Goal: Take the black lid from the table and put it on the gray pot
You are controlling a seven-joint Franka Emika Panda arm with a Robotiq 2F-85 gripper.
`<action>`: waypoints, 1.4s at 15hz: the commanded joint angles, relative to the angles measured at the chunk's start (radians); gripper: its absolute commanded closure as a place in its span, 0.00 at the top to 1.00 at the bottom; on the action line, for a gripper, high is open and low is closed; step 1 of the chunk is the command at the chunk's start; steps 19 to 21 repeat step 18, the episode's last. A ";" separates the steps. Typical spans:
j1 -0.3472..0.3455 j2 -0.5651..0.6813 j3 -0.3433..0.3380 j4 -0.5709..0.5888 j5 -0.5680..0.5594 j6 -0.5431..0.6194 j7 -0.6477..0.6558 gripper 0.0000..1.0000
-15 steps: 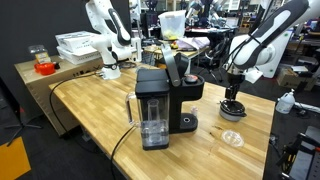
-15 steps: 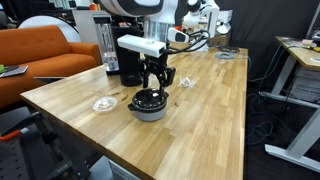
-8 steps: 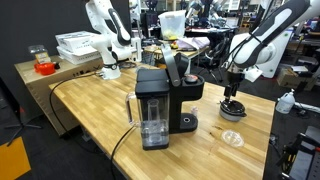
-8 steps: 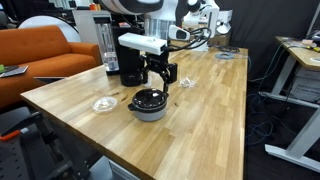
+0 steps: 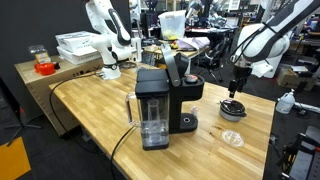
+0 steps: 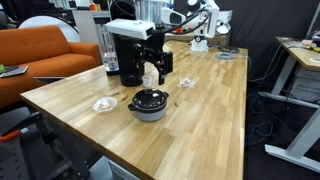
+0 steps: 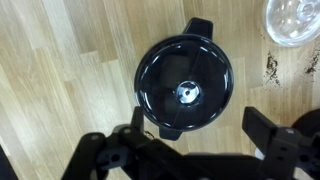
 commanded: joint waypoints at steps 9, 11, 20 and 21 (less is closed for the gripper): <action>0.015 -0.446 -0.063 -0.387 0.005 0.128 0.173 1.00; 0.026 -0.412 -0.075 -0.354 -0.004 0.094 0.160 1.00; 0.033 -0.423 -0.081 -0.365 -0.005 0.093 0.159 1.00; 0.033 -0.423 -0.081 -0.365 -0.005 0.093 0.159 1.00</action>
